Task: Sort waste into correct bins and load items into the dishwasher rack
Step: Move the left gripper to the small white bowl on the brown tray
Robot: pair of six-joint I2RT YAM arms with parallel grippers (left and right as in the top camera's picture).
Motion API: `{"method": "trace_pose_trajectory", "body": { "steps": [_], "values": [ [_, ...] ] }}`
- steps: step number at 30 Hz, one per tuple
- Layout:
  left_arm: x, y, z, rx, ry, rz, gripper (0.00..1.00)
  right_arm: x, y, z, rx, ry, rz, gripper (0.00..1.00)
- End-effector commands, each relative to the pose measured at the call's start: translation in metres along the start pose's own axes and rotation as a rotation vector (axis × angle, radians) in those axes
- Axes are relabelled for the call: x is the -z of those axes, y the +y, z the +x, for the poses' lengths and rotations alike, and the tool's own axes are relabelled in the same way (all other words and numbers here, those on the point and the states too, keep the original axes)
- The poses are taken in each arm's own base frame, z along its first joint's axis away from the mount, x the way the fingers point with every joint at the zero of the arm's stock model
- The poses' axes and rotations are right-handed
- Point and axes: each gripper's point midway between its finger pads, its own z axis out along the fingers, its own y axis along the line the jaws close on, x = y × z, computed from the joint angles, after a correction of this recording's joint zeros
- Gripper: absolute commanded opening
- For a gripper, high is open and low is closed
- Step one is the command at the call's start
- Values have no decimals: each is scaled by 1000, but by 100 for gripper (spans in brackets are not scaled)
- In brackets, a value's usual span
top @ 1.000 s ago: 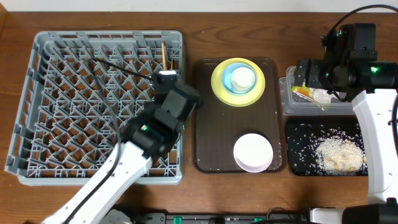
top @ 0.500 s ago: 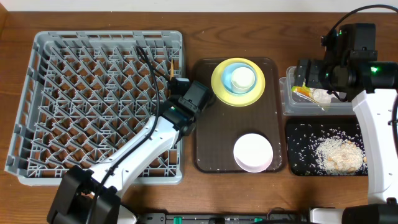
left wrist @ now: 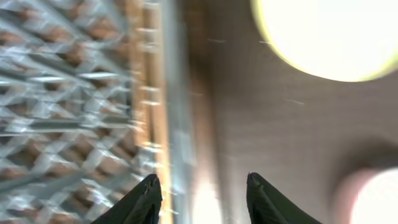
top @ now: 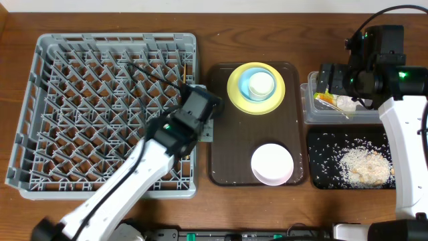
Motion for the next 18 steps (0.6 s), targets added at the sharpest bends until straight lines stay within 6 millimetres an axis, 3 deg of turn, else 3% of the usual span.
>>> {"method": "trace_pose_trajectory", "body": {
  "steps": [1, 4, 8, 18],
  "values": [
    [28, -49, 14, 25, 91, 275, 43, -1, 2, 1, 20, 4, -1, 99],
    [33, -65, 25, 31, 128, 318, 38, -1, 2, 1, 20, 4, -1, 99],
    [23, -80, 45, -2, 170, 294, 38, -1, 2, 1, 20, 4, -1, 99],
    [-39, -127, 105, -82, 315, 242, 38, -1, 2, 1, 20, 4, -1, 99]
  ]
}}
